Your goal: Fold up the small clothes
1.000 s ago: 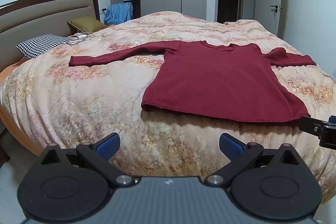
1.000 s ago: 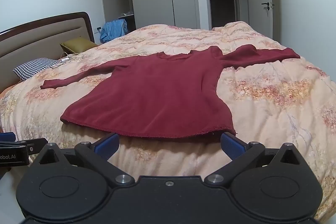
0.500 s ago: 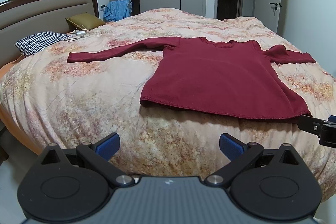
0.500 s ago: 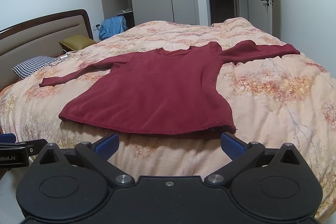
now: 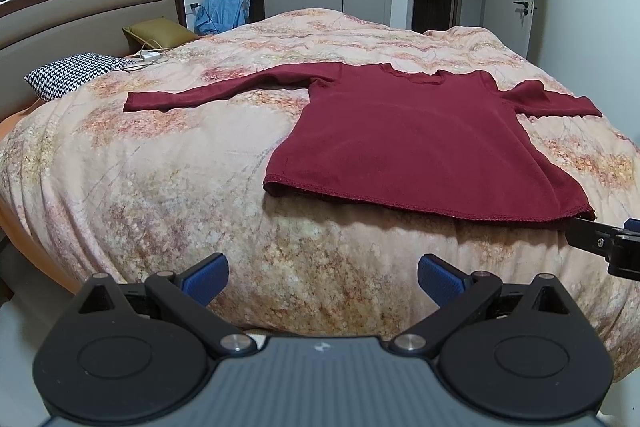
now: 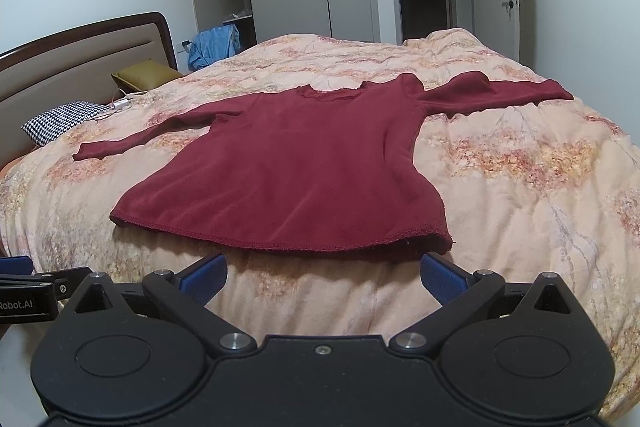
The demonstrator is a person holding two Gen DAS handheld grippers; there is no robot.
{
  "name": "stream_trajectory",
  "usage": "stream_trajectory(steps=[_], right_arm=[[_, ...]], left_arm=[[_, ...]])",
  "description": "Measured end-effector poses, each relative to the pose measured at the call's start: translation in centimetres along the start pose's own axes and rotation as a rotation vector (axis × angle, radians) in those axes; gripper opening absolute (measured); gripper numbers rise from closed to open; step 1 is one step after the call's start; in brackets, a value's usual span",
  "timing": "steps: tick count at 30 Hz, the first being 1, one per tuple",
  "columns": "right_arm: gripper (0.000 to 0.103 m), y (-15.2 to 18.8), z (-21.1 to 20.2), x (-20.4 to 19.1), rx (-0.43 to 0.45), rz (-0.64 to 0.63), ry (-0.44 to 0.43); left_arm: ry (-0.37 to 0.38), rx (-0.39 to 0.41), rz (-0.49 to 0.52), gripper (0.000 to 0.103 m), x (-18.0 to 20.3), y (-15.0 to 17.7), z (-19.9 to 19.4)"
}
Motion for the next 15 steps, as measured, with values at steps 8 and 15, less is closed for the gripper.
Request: stream_trajectory(steps=[8,15], right_arm=[[0.103,0.01,0.23,-0.01,-0.005,-0.003,-0.001],[0.103,0.04,0.29,-0.05,-0.006,-0.003,-0.002]], left_arm=[[0.001,-0.003,-0.001,0.103,0.04,-0.02,0.14],[0.002,-0.004,-0.002,0.103,0.06,0.01,0.21]])
Point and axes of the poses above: each gripper's, at about its wrist camera, not at the fingertips, and z roughly the way its jaws point, x to its right, y to its underside, the point moved 5 cm from there along z, roughly the way its jaws point, and after that the axes turned 4 degrees about -z, right-handed, at the moved point
